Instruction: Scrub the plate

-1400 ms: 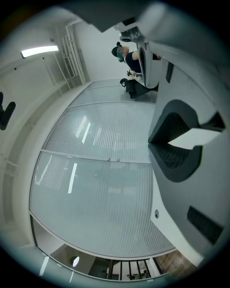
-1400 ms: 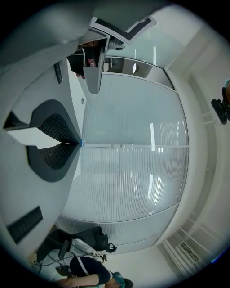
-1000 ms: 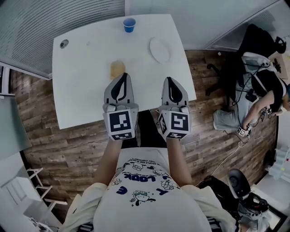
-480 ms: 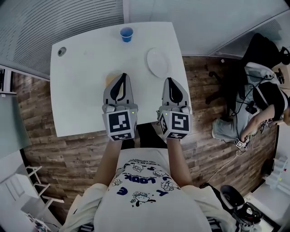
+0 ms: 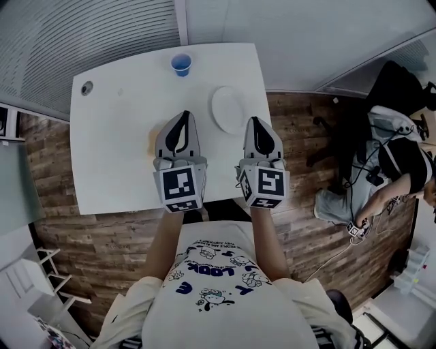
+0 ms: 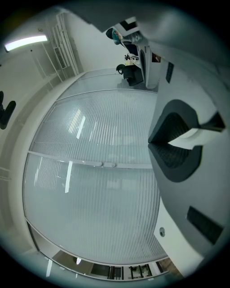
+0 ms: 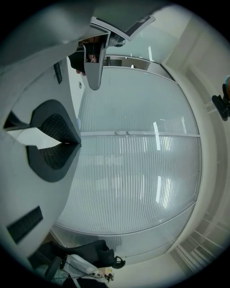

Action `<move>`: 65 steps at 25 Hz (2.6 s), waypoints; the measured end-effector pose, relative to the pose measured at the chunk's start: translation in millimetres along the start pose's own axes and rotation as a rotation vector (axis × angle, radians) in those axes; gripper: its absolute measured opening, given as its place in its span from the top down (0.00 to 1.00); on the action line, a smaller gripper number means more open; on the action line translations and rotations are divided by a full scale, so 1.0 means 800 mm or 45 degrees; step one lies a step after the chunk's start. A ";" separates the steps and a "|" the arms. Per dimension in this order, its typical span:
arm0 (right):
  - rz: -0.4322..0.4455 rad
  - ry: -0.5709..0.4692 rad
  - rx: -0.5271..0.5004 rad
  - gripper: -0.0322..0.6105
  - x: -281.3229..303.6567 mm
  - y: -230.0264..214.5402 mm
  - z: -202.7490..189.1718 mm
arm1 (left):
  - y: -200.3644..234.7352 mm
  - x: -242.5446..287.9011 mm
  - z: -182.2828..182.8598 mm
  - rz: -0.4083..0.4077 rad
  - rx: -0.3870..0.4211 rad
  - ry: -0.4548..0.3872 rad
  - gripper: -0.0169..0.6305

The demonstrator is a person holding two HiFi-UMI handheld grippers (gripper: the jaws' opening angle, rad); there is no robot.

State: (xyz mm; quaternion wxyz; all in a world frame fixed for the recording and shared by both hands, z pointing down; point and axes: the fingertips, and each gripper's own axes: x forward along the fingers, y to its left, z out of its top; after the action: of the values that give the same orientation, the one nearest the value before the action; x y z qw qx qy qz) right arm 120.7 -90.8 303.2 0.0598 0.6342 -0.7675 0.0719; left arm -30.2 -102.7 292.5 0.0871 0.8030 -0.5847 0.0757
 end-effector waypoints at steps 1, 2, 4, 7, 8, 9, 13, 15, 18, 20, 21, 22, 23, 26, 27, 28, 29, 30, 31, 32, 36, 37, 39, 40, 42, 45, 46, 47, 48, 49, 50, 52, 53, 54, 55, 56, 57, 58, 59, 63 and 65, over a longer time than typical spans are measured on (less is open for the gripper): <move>0.003 0.001 0.000 0.96 0.005 -0.005 0.001 | -0.003 0.006 0.002 0.002 -0.002 -0.003 0.93; 0.008 0.003 0.001 0.96 0.010 -0.009 0.001 | -0.005 0.012 0.004 0.005 -0.003 -0.008 0.93; 0.023 0.007 0.003 0.96 0.019 -0.015 0.001 | -0.008 0.022 0.008 0.017 -0.005 -0.013 0.93; 0.052 0.014 0.008 0.96 0.031 -0.024 0.000 | -0.012 0.035 0.007 0.032 -0.008 -0.004 0.93; 0.058 0.016 0.010 0.96 0.035 -0.027 -0.001 | -0.013 0.040 0.005 0.036 -0.010 0.001 0.93; 0.061 0.019 0.012 0.96 0.039 -0.030 -0.001 | -0.013 0.045 0.004 0.040 -0.013 0.006 0.93; 0.059 0.035 0.022 0.96 0.052 -0.044 -0.007 | -0.017 0.063 0.000 0.044 -0.014 0.023 0.93; 0.055 0.043 0.028 0.96 0.056 -0.050 -0.009 | -0.020 0.069 0.001 0.042 -0.012 0.028 0.93; 0.050 0.063 0.041 0.96 0.061 -0.056 -0.014 | -0.022 0.073 0.001 0.044 -0.010 0.036 0.93; 0.045 0.078 0.050 0.96 0.065 -0.057 -0.019 | -0.020 0.075 -0.003 0.042 -0.016 0.052 0.93; 0.042 0.085 0.054 0.96 0.067 -0.058 -0.022 | -0.018 0.077 -0.005 0.041 -0.019 0.059 0.93; 0.039 0.093 0.059 0.96 0.070 -0.057 -0.025 | -0.016 0.079 -0.007 0.040 -0.019 0.065 0.93; 0.037 0.102 0.065 0.96 0.071 -0.056 -0.029 | -0.014 0.080 -0.009 0.039 -0.018 0.071 0.93; 0.031 0.137 0.071 0.96 0.074 -0.051 -0.042 | -0.007 0.079 -0.020 0.036 -0.024 0.100 0.93; 0.029 0.148 0.072 0.96 0.074 -0.049 -0.045 | -0.005 0.078 -0.025 0.035 -0.030 0.112 0.93; 0.027 0.157 0.074 0.96 0.074 -0.047 -0.048 | -0.003 0.077 -0.029 0.036 -0.035 0.124 0.93; 0.026 0.166 0.075 0.96 0.075 -0.046 -0.051 | 0.000 0.076 -0.034 0.038 -0.038 0.135 0.93; 0.025 0.174 0.076 0.96 0.076 -0.044 -0.054 | 0.003 0.074 -0.039 0.042 -0.040 0.147 0.93; 0.026 0.181 0.076 0.96 0.078 -0.041 -0.057 | 0.007 0.074 -0.044 0.048 -0.043 0.159 0.93; 0.028 0.188 0.077 0.96 0.080 -0.038 -0.060 | 0.011 0.073 -0.050 0.054 -0.048 0.172 0.93; 0.046 0.217 0.082 0.96 0.086 -0.021 -0.070 | 0.028 0.068 -0.067 0.071 -0.066 0.219 0.93; 0.052 0.222 0.085 0.96 0.088 -0.016 -0.072 | 0.032 0.067 -0.069 0.076 -0.068 0.223 0.93; 0.068 0.228 0.088 0.96 0.092 -0.004 -0.075 | 0.040 0.066 -0.071 0.084 -0.074 0.226 0.93; 0.077 0.231 0.087 0.96 0.094 0.002 -0.076 | 0.044 0.064 -0.072 0.088 -0.078 0.227 0.93; 0.095 0.237 0.085 0.96 0.097 0.014 -0.079 | 0.051 0.061 -0.076 0.098 -0.086 0.230 0.93; 0.118 0.252 0.084 0.96 0.101 0.027 -0.085 | 0.063 0.054 -0.078 0.129 -0.084 0.222 0.93; 0.126 0.257 0.082 0.96 0.101 0.031 -0.086 | 0.068 0.050 -0.078 0.145 -0.071 0.224 0.93; 0.134 0.260 0.081 0.96 0.102 0.035 -0.087 | 0.074 0.046 -0.078 0.163 -0.051 0.233 0.93; 0.140 0.263 0.080 0.96 0.102 0.039 -0.088 | 0.080 0.040 -0.080 0.180 -0.030 0.250 0.93; 0.146 0.265 0.079 0.96 0.103 0.043 -0.088 | 0.086 0.034 -0.083 0.195 -0.015 0.268 0.91; 0.152 0.266 0.078 0.96 0.103 0.047 -0.088 | 0.092 0.028 -0.086 0.211 -0.012 0.280 0.88; 0.165 0.269 0.076 0.96 0.107 0.056 -0.089 | 0.108 0.018 -0.096 0.248 -0.044 0.298 0.87; 0.174 0.272 0.076 0.96 0.109 0.061 -0.090 | 0.114 0.014 -0.102 0.264 -0.067 0.314 0.87; 0.184 0.275 0.075 0.96 0.111 0.066 -0.091 | 0.120 0.010 -0.108 0.277 -0.085 0.331 0.86; 0.196 0.279 0.072 0.96 0.112 0.072 -0.092 | 0.124 0.007 -0.113 0.287 -0.095 0.347 0.83; 0.209 0.284 0.067 0.96 0.113 0.077 -0.092 | 0.128 0.004 -0.116 0.298 -0.098 0.359 0.81; 0.222 0.288 0.062 0.96 0.114 0.082 -0.093 | 0.131 0.002 -0.120 0.310 -0.096 0.371 0.79; 0.235 0.291 0.057 0.96 0.115 0.087 -0.093 | 0.134 -0.001 -0.123 0.321 -0.091 0.383 0.77; 0.246 0.294 0.055 0.96 0.116 0.092 -0.094 | 0.137 -0.003 -0.126 0.329 -0.088 0.396 0.75; 0.283 0.306 0.047 0.96 0.118 0.109 -0.097 | 0.144 -0.015 -0.143 0.328 -0.086 0.468 0.68; 0.299 0.314 0.044 0.96 0.119 0.117 -0.100 | 0.144 -0.019 -0.154 0.308 -0.091 0.511 0.65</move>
State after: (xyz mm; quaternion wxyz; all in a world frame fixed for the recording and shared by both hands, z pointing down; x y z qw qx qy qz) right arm 10.7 -150.7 396.1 0.1337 0.5274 -0.8219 0.1687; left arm -146.7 -95.0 414.9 0.2203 0.6925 -0.6498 0.2229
